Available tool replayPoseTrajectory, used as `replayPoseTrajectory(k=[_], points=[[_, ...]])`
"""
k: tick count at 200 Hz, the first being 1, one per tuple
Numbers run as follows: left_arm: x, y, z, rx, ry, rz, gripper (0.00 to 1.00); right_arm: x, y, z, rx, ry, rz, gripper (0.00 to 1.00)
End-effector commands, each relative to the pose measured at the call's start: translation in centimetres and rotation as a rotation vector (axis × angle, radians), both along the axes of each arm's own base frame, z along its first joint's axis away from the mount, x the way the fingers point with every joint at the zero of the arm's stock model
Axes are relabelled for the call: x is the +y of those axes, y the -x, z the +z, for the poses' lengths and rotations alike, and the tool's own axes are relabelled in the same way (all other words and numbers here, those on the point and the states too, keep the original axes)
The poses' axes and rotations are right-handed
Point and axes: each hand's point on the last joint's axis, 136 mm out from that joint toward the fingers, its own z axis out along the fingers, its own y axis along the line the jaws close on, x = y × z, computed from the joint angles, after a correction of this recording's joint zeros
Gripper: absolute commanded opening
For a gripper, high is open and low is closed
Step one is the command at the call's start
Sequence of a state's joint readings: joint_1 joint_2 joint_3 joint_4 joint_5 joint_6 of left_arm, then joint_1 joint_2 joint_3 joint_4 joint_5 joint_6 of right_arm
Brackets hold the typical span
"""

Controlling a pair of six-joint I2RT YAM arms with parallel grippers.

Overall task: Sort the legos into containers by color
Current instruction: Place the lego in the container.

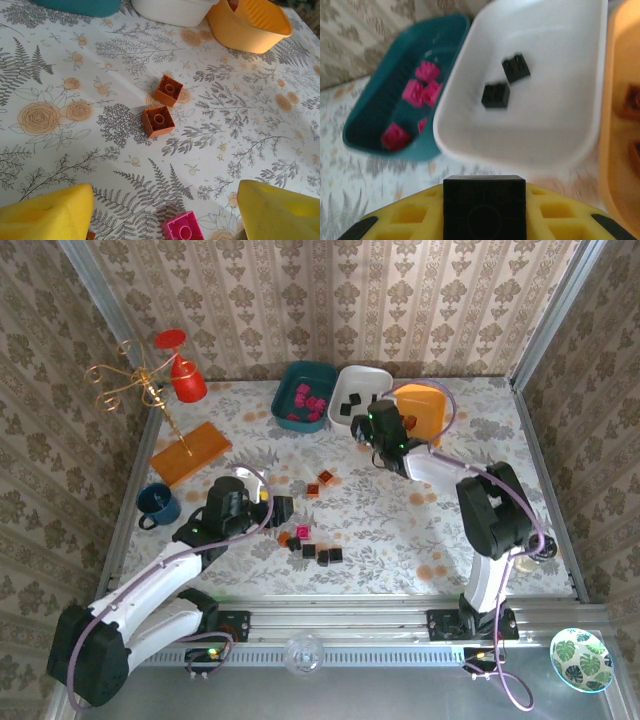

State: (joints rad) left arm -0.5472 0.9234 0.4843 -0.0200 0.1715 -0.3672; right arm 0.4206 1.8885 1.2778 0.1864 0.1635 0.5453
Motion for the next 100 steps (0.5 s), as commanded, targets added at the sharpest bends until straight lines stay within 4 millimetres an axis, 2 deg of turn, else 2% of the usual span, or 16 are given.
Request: replayPoseTrajectory(k=[1,12,32,39,52,75,88,100], points=[[0.7,0.2,-0.4,0.002,-0.013,0.017,0.77,1.0,-3.2,-0.9,0.017,-0.03,0.032,0.32],[0.8,0.2,-0.4,0.002,-0.01,0.019,0.77,0.6,-4.8,-2.0,0.037,-0.035,0.015,0.33],[0.7,0.3,-0.5,0.012,-0.006,0.016,0.78,0.0,-7.7,-2.5,0.054,-0.042,0.0,0.4],[0.7,0.3,-0.6,0.015,-0.003,0.017,0.78,-0.1,-8.3,-2.1,0.059,-0.036,0.0,0.43],[0.9,0.4,-0.9,0.027,-0.013,0.025,0.79,0.2,-8.8,-0.2,0.039,-0.025,0.034,0.53],[2.0,0.5,-2.3,0.073,-0.05,0.075,0.81,1.0,-6.9,3.7,-0.01,-0.016,0.111,0.66],[2.7,0.8,-3.3,0.109,-0.065,0.104,0.81,1.6,-4.6,5.6,-0.04,-0.012,0.163,0.72],[3.3,1.1,-4.2,0.137,-0.084,0.121,0.81,2.3,-1.4,6.2,-0.037,0.003,0.225,0.75]])
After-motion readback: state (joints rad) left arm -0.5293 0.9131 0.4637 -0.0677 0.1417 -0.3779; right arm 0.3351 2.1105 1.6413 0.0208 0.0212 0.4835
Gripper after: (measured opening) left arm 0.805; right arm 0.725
